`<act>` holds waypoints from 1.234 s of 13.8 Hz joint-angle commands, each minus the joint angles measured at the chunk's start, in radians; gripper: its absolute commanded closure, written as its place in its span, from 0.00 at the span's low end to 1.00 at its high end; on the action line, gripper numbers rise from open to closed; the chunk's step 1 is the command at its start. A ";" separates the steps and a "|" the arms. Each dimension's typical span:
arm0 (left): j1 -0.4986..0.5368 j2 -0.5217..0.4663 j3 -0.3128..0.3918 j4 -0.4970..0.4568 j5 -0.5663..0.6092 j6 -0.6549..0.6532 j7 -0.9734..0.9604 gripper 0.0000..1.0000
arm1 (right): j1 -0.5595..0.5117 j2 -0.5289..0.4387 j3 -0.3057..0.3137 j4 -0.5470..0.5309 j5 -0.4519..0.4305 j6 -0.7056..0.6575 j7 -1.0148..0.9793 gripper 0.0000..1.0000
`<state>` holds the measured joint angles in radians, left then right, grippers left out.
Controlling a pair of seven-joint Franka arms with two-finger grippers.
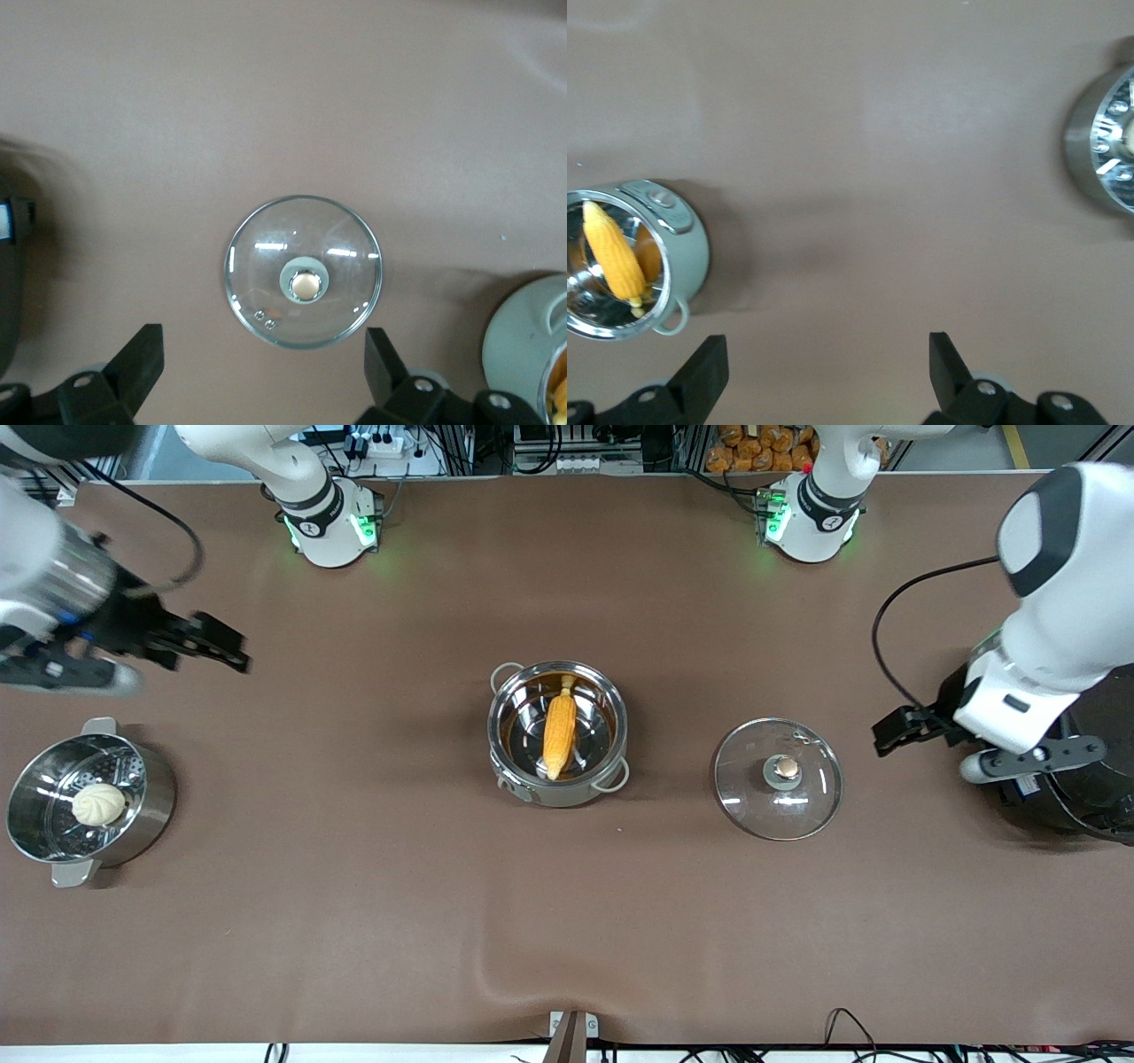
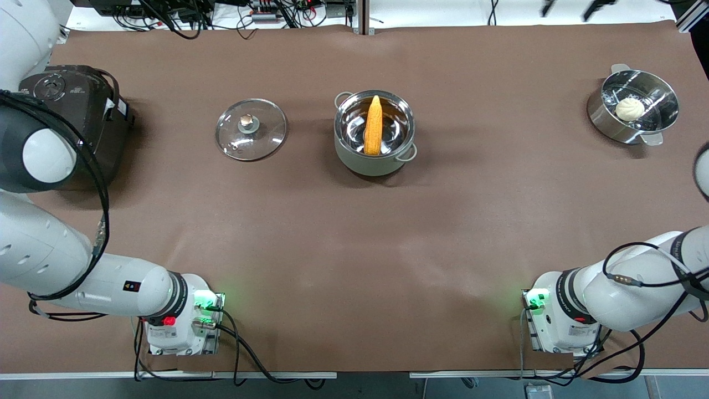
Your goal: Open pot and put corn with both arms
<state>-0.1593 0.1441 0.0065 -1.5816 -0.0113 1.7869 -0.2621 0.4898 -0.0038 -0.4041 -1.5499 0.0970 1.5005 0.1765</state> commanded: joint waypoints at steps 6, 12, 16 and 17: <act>0.015 -0.043 -0.011 0.141 -0.006 -0.244 0.049 0.00 | -0.347 -0.067 0.236 -0.016 -0.017 -0.075 -0.129 0.00; 0.026 -0.138 -0.033 0.120 -0.010 -0.363 0.052 0.00 | -0.358 -0.056 0.249 -0.018 -0.026 -0.077 -0.129 0.00; 0.151 -0.212 -0.152 0.031 -0.013 -0.343 0.087 0.00 | -0.356 -0.059 0.249 -0.021 -0.079 -0.109 -0.183 0.00; 0.149 -0.216 -0.149 0.026 -0.015 -0.343 0.102 0.00 | -0.358 -0.061 0.248 -0.021 -0.080 -0.109 -0.187 0.00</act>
<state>-0.0527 -0.0281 -0.1086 -1.5020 -0.0124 1.4314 -0.2059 0.1577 -0.0562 -0.1782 -1.5656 0.0416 1.4030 0.0160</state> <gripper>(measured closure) 0.000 0.000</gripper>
